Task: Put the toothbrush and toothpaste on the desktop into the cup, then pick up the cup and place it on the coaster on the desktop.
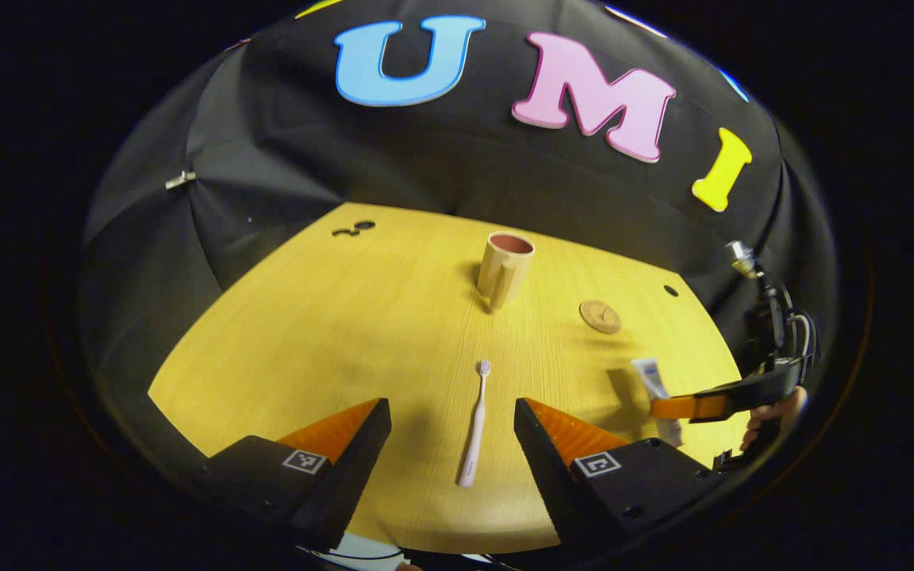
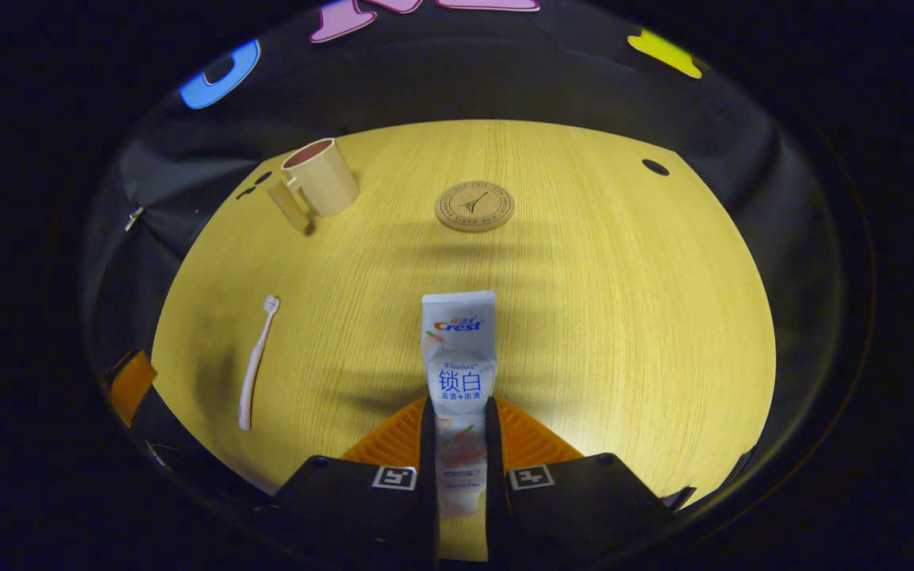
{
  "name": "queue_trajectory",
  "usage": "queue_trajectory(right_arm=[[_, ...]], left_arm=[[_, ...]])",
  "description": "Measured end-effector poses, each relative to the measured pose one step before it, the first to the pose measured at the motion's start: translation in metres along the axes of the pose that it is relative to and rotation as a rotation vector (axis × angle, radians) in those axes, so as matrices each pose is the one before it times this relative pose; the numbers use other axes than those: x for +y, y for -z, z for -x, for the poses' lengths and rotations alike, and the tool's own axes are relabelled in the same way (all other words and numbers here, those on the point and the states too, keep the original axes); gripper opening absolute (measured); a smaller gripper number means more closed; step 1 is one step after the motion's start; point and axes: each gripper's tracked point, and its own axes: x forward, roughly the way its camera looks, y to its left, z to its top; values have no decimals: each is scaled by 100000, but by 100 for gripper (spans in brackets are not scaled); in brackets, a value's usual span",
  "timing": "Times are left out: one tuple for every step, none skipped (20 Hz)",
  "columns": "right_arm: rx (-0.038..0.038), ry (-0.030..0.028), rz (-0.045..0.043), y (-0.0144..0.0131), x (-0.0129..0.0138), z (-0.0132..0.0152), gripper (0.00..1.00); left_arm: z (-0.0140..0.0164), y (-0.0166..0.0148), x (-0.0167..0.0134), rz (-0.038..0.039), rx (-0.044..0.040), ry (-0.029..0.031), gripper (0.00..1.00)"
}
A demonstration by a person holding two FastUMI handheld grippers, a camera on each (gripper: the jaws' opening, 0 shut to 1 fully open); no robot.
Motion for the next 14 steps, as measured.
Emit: queue_trajectory(right_arm=[[-1654, -627, -785, -353, -177, 618, 27], [-1291, -993, -1204, -266, -129, 608, 27], [-1386, -1180, -1399, -271, 67, 403, 27], [-1247, -1232, -1365, -235, 9, 360, 27], [-987, -1346, -694, -54, 72, 414, 27], [-357, -1133, 136, -4, -53, 412, 27], [-780, -599, 686, -95, -80, 582, 27], [-1092, -139, 893, -206, -190, 478, 27], [-872, -391, 514, -25, -135, 393, 27], [-503, -815, -134, -170, -48, 249, 27], [-179, -846, -493, -53, -5, 0, 27], [-88, -1249, -1154, -151, 76, -24, 27], [-263, -1441, -1158, -239, 199, -76, 27], [-684, -1715, -603, -329, 144, -69, 27]], left_arm=[[-1092, 521, -297, -1014, 2642, 990, 97], [-1039, 494, -483, -1932, 2453, 1189, 97], [-1117, 577, -262, -2834, 2996, 581, 97], [-1052, 677, -109, -3084, 4338, -862, 97], [-806, 893, 74, -1735, 4920, -1623, 97], [-905, 484, -259, -277, 3571, -704, 97], [-960, 251, -182, 710, 2595, -472, 97], [-819, 304, 44, 603, 2829, -893, 97], [-594, 133, 99, -16, 2368, -781, 96], [-517, 109, 19, -770, 1623, -984, 96], [-562, -24, 150, -1107, 1255, -990, 96], [-434, 6, 125, -833, 1151, -877, 95], [-347, 159, 89, -179, 1597, -542, 95], [-367, 247, -44, 399, 1835, 12, 94]])
